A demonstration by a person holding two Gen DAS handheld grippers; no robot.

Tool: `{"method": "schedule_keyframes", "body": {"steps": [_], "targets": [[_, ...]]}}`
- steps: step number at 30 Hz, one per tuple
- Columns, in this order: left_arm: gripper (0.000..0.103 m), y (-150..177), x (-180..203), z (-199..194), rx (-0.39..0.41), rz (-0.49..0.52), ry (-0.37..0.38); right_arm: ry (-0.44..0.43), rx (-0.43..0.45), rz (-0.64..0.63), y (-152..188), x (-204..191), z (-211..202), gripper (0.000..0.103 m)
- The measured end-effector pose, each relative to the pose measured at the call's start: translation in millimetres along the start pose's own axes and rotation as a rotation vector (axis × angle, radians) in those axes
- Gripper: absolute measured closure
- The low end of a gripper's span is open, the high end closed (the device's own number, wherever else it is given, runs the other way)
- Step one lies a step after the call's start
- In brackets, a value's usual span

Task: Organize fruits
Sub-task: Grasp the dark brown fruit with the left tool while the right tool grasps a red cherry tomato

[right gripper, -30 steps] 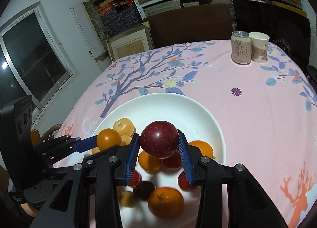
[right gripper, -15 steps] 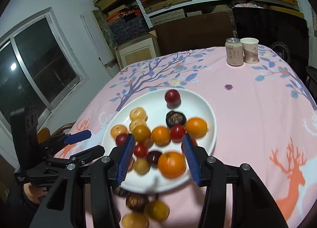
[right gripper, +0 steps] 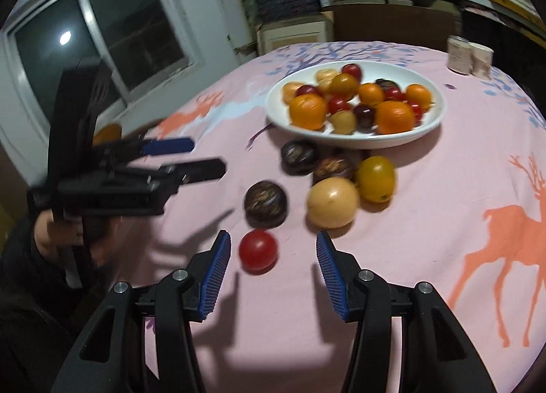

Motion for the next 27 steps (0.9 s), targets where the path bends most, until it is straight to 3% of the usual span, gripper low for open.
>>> {"method": "schedule_keyframes", "body": {"steps": [7,9,10,16,20,23,25,27], "targets": [[0.023,5,-1,-7,0.013,-0.034,0.012,0.033,-0.05,-0.019,9,-10,21,0.053],[0.023,6,0,-5,0.004,-0.03,0.012,0.031,-0.054,-0.017,11,-10,25,0.061],[0.023,7,1,-4,0.0,-0.028,0.012,0.038,-0.049,-0.017,11,-8,25,0.07],[0.023,7,20,-2,-0.012,0.025,0.026,0.036,0.061,0.084,3,17,-4,0.074],[0.023,6,45,7,-0.021,0.091,0.027,0.058,0.169,0.185,-1,57,-38,0.074],[0.023,7,61,21,-0.036,0.139,0.006,0.092,0.202,0.26,1,87,-50,0.074],[0.042,10,70,33,-0.066,0.165,0.006,0.098,0.212,0.291,4,98,-52,0.073],[0.053,15,72,43,-0.103,0.166,0.007,0.095,0.213,0.307,7,102,-50,0.073]]}}
Point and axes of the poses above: each gripper's, at about its wrist camera, not at the fingertips, and z roughly the way its jaws point, x to its right, y to its underside, the point moved 10 cm from there along z, roughly the way its jaws point, and after that the axes turned 4 degrees about -y, right-handed, at the moved point
